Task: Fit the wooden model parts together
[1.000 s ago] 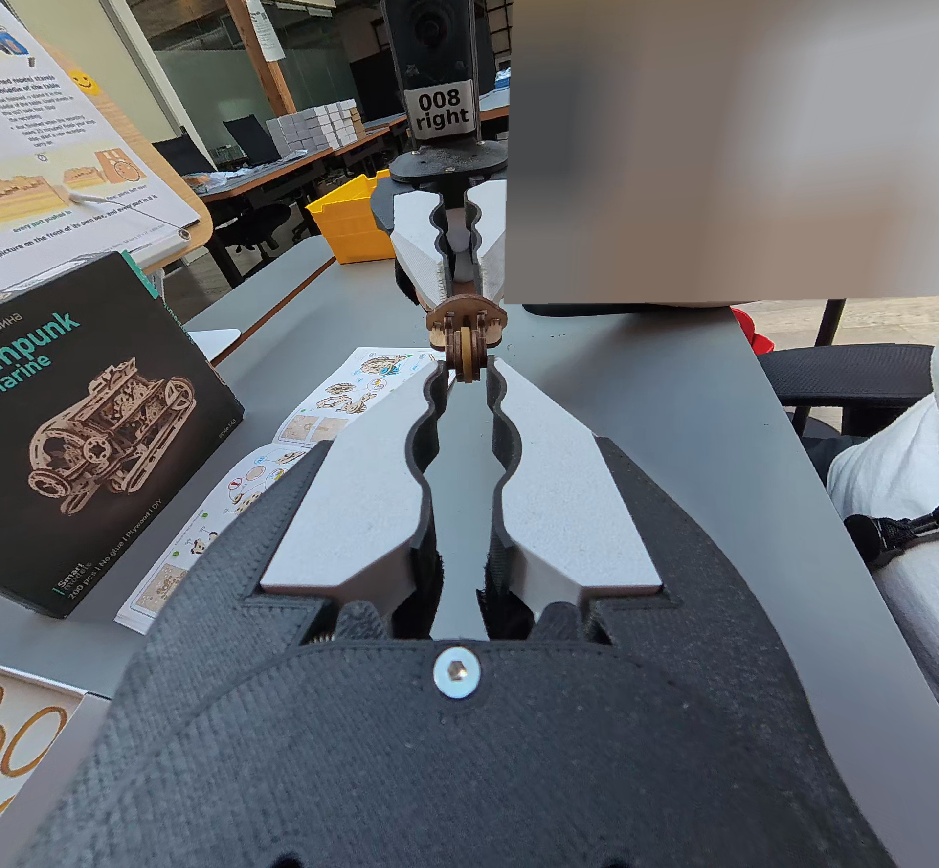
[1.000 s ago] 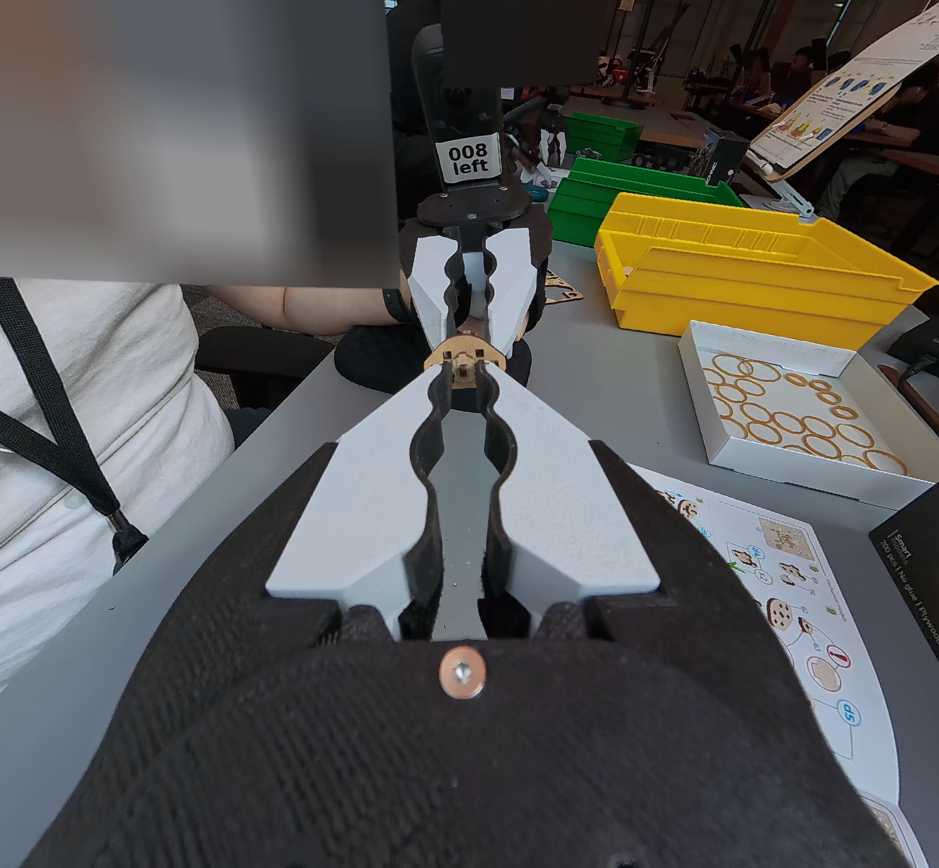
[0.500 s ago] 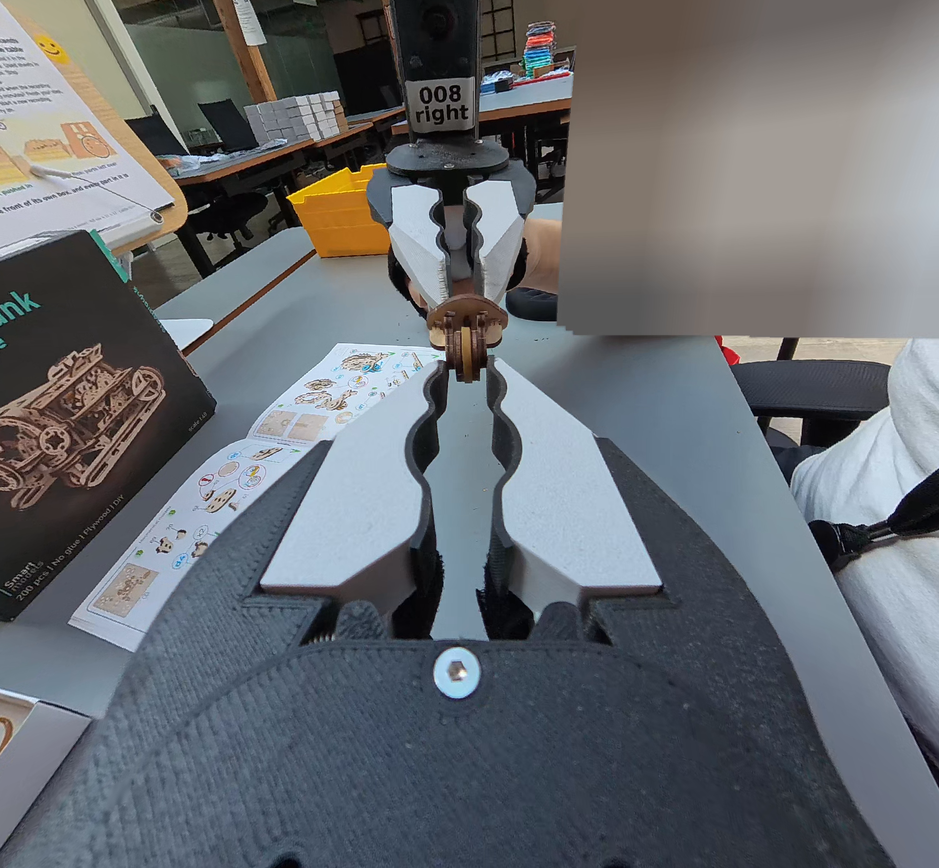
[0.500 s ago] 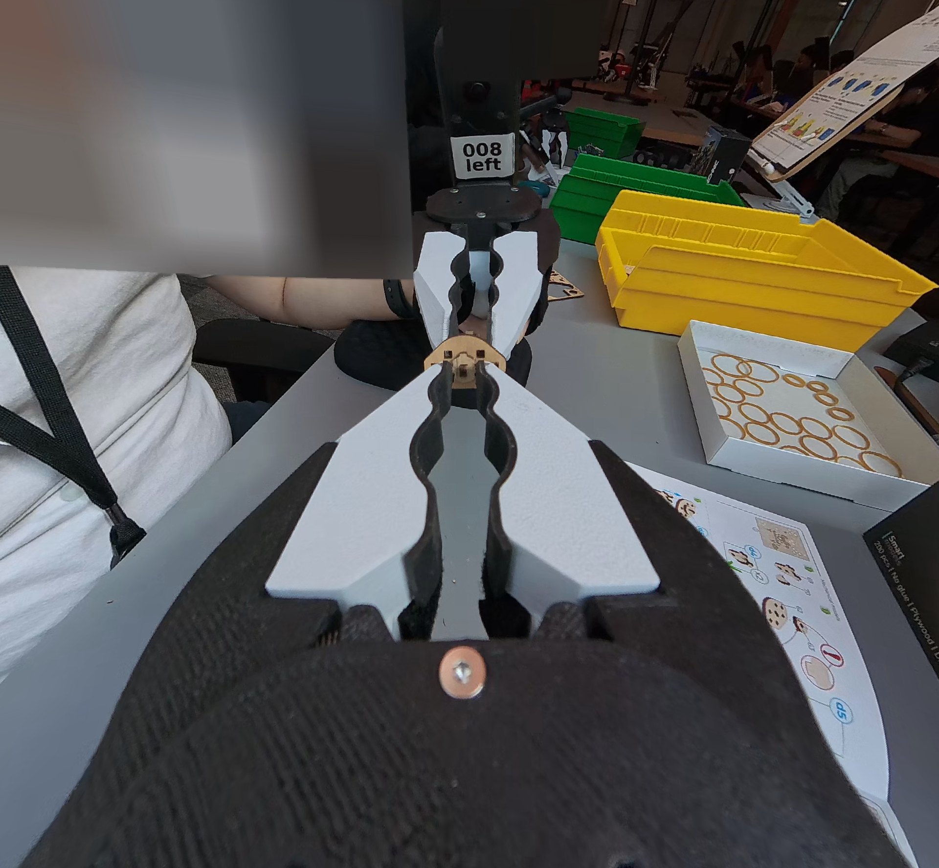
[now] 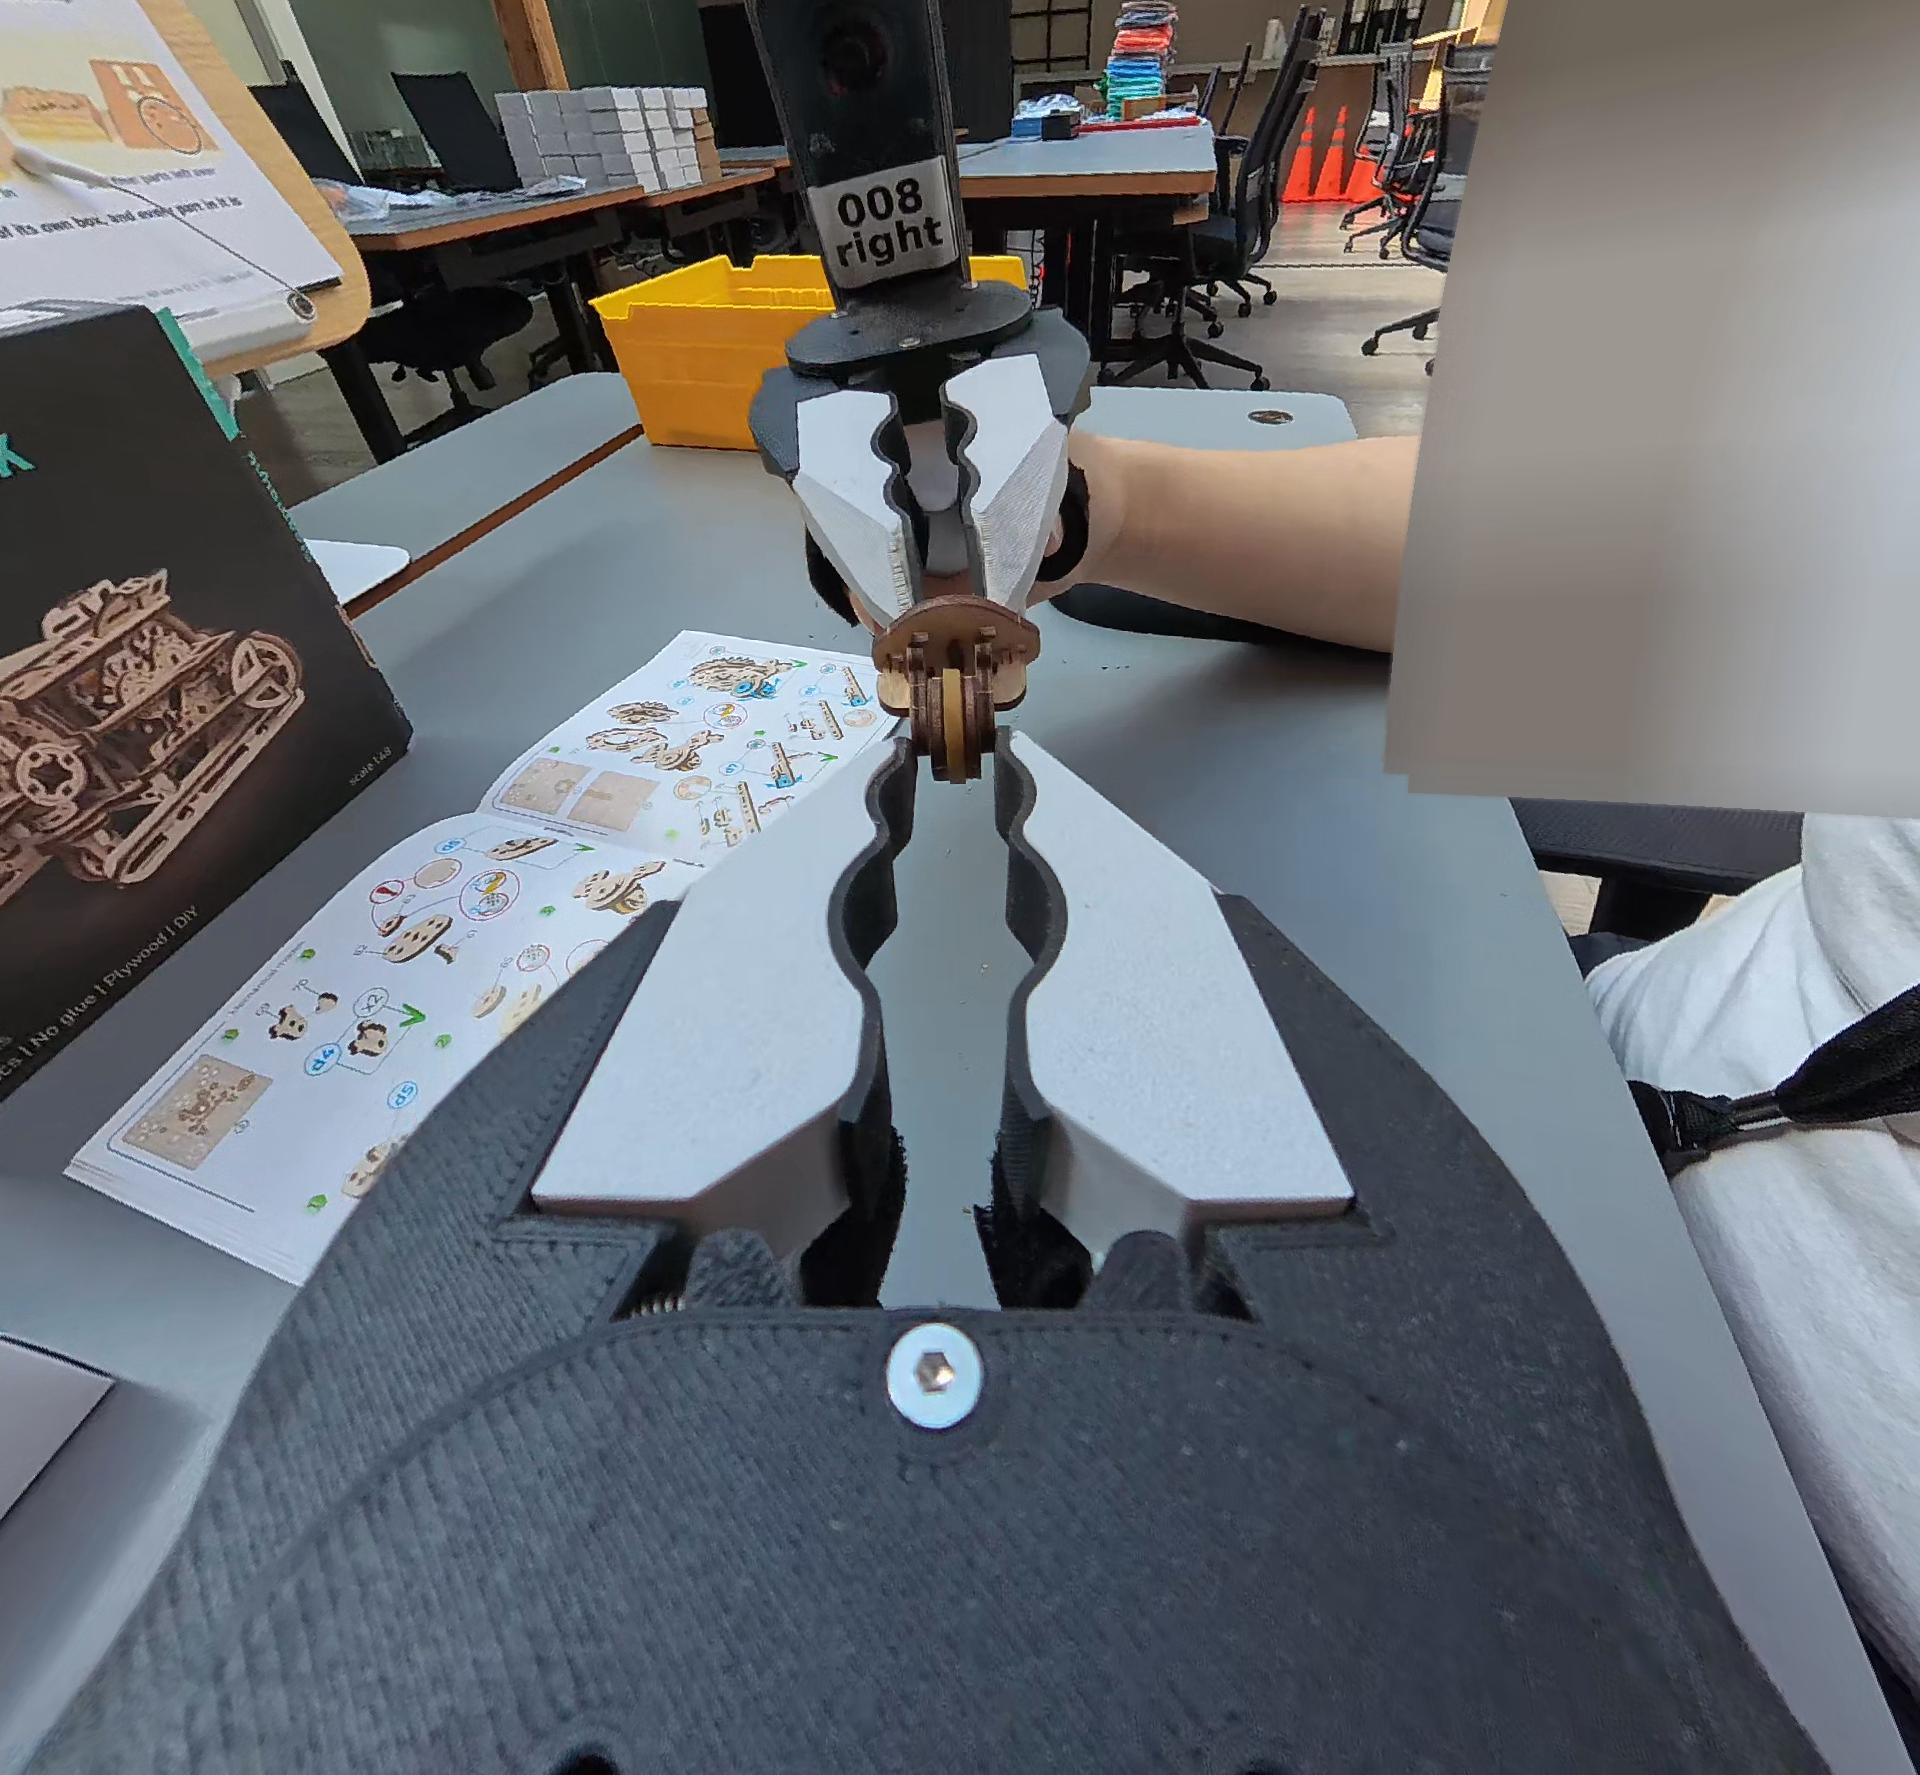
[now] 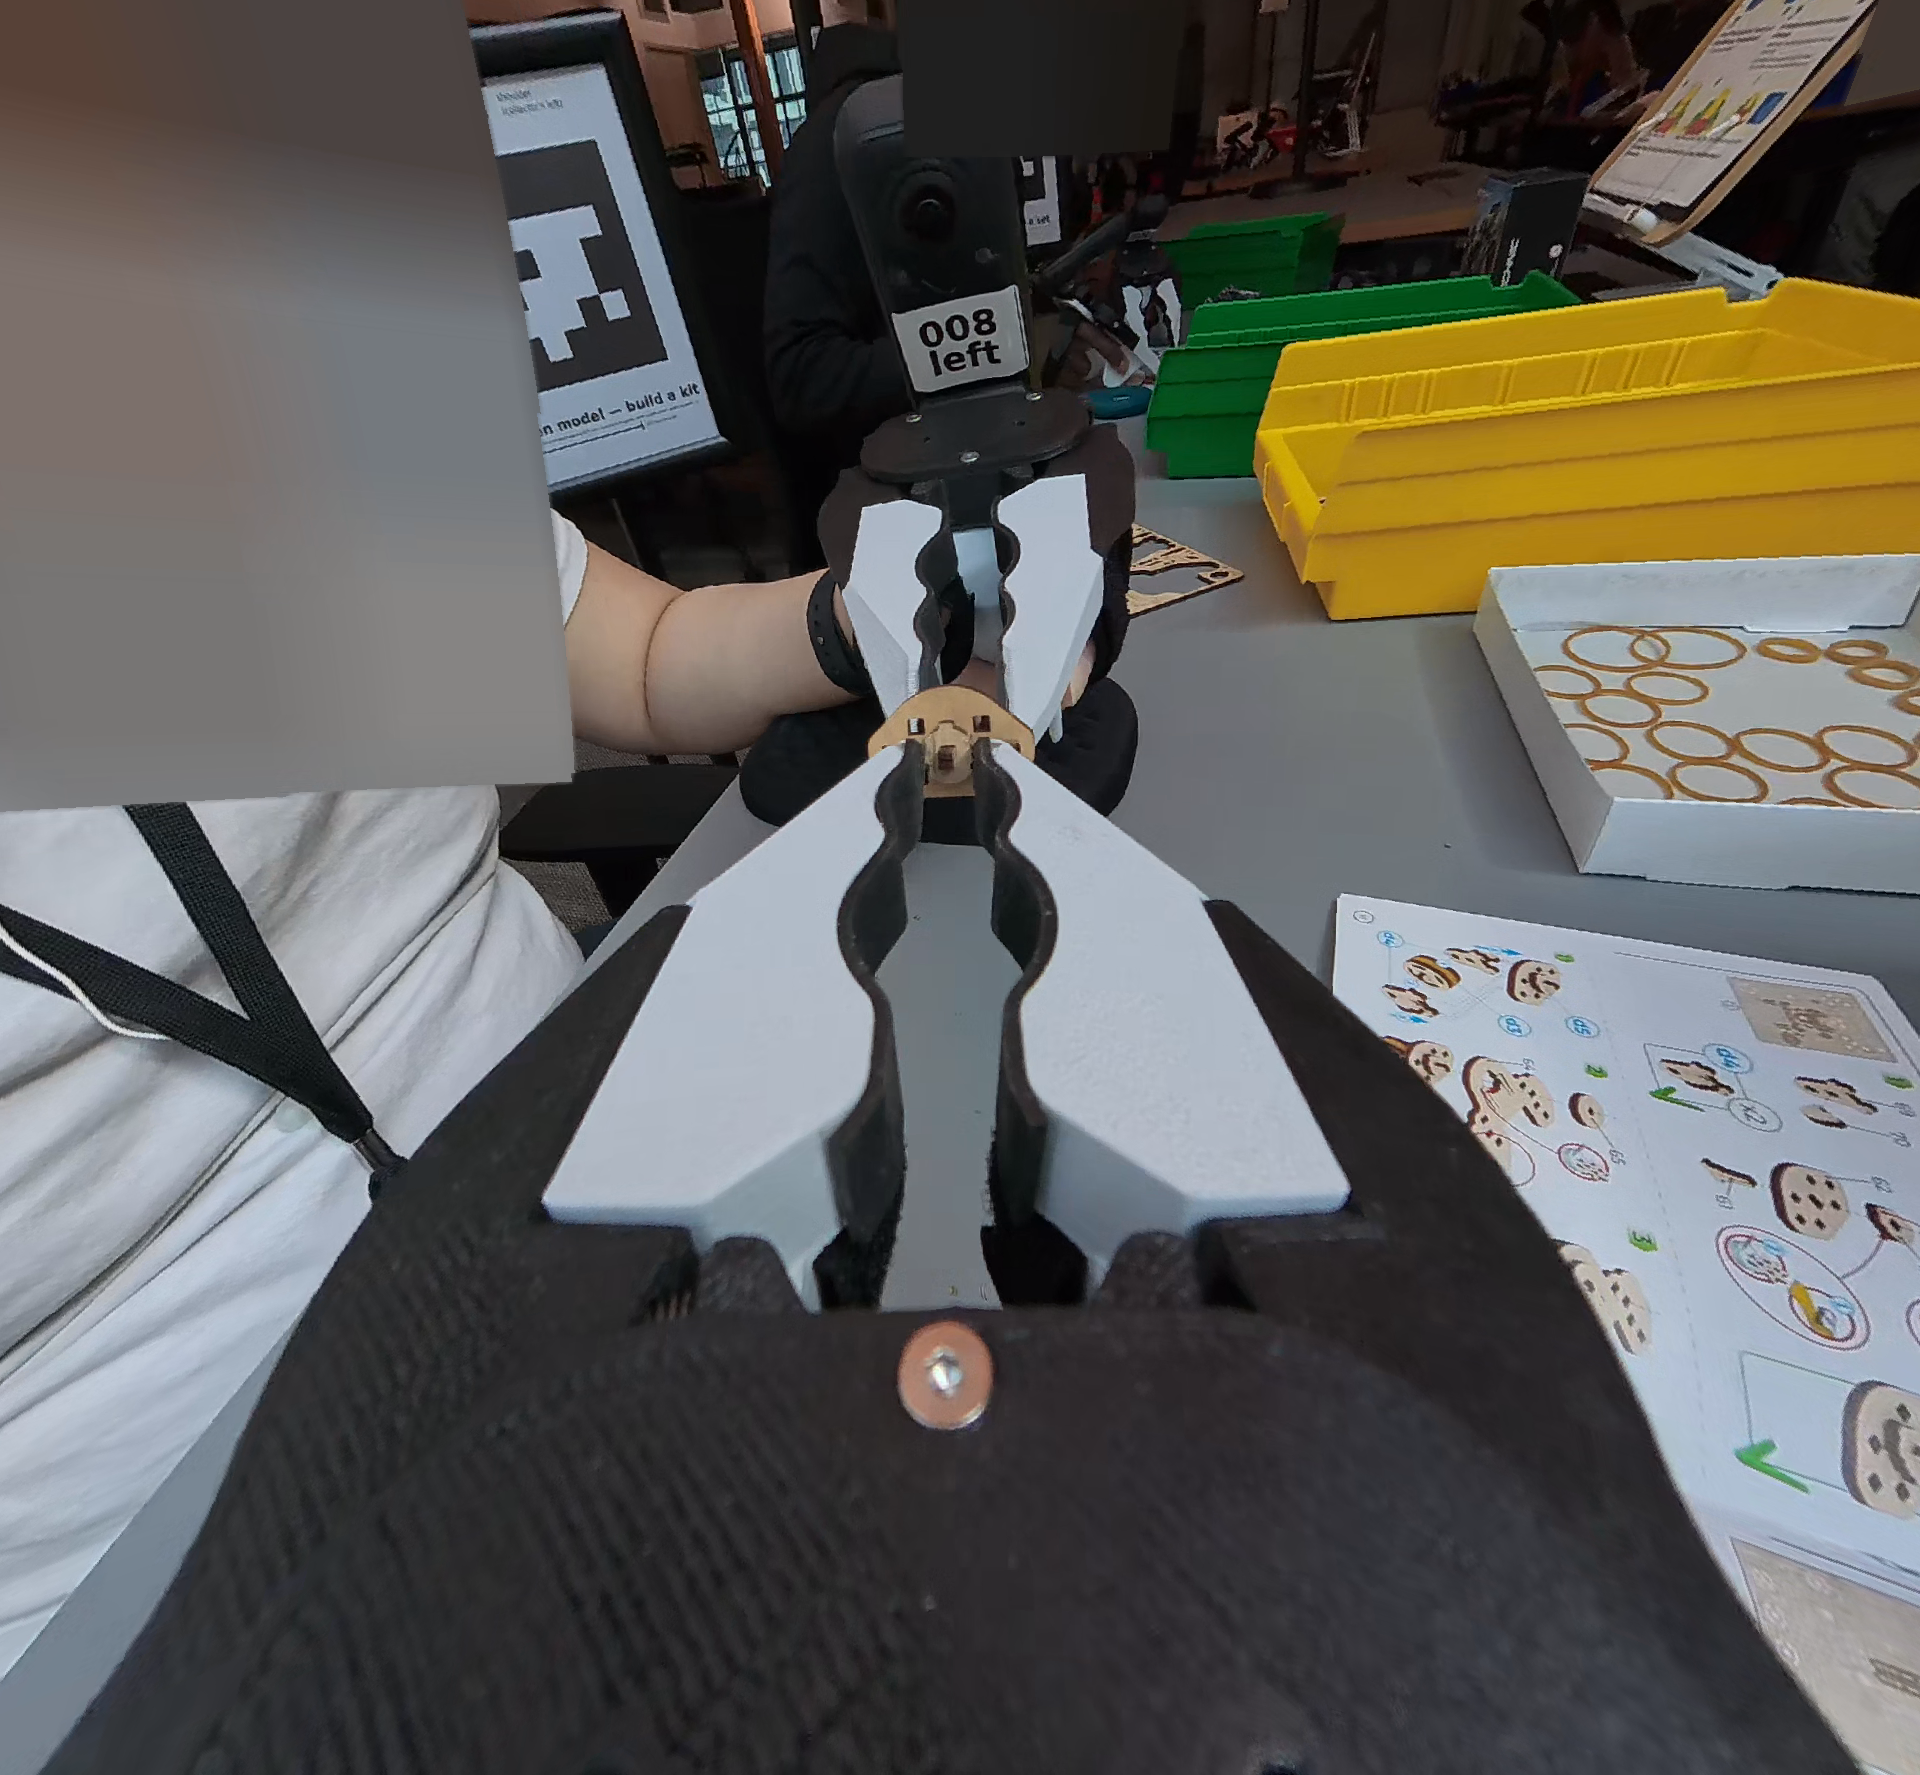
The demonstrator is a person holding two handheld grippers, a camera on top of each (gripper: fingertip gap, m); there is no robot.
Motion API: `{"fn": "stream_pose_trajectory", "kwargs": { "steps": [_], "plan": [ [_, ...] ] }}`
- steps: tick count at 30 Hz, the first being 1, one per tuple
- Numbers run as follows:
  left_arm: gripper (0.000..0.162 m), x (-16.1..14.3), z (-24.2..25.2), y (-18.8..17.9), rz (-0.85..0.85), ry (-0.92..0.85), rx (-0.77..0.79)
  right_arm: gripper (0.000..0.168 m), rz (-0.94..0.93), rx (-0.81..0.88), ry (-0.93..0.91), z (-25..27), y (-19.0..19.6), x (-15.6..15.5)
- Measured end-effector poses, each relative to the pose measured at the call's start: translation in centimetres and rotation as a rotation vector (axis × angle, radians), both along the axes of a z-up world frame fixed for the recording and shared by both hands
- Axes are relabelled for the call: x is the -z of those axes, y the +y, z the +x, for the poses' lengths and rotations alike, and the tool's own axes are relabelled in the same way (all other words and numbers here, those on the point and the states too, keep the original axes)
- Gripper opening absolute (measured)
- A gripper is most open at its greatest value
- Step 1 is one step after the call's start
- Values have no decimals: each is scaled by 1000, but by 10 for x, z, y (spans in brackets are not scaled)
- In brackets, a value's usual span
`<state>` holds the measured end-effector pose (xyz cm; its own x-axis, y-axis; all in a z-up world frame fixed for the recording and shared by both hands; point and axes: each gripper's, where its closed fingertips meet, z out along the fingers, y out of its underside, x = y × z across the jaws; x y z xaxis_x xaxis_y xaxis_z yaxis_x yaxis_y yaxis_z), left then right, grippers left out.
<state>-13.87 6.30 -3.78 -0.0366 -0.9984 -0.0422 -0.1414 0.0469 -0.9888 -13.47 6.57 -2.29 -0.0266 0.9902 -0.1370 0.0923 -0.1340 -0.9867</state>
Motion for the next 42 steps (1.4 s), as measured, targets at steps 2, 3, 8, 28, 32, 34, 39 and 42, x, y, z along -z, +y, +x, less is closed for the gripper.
{"fn": "stream_pose_trajectory", "kwargs": {
  "steps": [2,3,8,28,32,34,39,42],
  "plan": [
    [13,0,0,0,-34,-4,5,9,14,3,-3,0,0,0],
    [13,-1,0,1,-54,-10,9,9,21,6,-3,0,0,0],
    [13,0,0,3,-112,-9,9,9,7,17,3,0,4,1],
    [13,-15,-25,32,-154,-53,-130,8,-588,-118,-170,-19,-6,64],
    [13,-15,-27,39,-185,-76,-145,9,-478,-113,-389,-32,-19,103],
    [13,-11,-25,38,-186,-61,-144,9,-416,-99,-454,-34,-21,112],
    [13,-9,-21,35,-175,-44,-133,9,-297,-79,-516,-35,-20,119],
    [13,-9,-22,34,-168,-46,-133,9,-256,-75,-520,-30,-17,117]
  ]
}}
